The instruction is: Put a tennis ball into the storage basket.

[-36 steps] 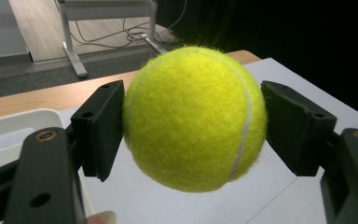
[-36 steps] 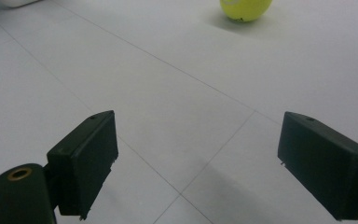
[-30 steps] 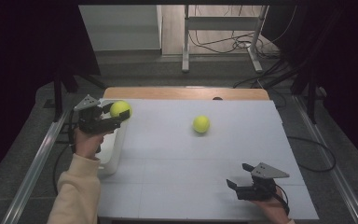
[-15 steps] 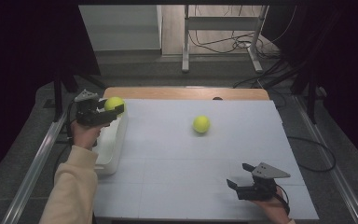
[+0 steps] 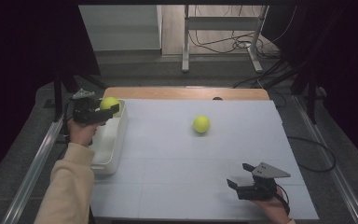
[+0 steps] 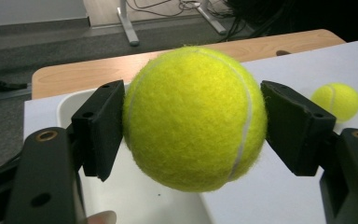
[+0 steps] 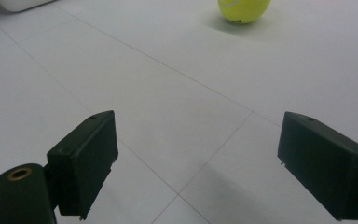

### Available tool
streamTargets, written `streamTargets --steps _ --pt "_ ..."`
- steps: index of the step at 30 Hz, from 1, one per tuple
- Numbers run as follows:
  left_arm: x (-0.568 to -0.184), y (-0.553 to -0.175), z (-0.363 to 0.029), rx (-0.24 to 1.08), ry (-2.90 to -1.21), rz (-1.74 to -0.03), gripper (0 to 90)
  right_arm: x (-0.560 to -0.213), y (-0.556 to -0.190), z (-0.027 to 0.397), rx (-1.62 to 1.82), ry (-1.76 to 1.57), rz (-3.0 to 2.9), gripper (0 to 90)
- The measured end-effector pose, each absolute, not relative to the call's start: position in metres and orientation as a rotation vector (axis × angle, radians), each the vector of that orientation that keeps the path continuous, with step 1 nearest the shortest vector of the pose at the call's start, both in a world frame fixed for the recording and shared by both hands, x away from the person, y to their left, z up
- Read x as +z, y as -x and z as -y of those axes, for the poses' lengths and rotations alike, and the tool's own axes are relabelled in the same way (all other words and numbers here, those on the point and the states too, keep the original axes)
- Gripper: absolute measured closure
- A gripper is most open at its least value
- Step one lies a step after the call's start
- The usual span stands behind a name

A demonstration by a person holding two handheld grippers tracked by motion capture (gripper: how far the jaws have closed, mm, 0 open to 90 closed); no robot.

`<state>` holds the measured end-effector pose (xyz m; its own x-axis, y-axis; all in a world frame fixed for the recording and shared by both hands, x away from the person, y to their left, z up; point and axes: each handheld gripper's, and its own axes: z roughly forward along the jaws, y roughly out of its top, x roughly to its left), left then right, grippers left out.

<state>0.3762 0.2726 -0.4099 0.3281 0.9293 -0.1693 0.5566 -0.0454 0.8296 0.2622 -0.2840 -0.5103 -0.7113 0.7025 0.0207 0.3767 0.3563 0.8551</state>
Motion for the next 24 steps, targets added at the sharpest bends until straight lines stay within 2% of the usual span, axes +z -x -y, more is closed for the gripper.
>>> streamTargets --steps 24 --pt "-0.427 -0.397 -0.278 0.542 -1.789 -1.443 26.7 -0.511 -0.263 0.284 1.286 -0.951 -2.28 12.7"
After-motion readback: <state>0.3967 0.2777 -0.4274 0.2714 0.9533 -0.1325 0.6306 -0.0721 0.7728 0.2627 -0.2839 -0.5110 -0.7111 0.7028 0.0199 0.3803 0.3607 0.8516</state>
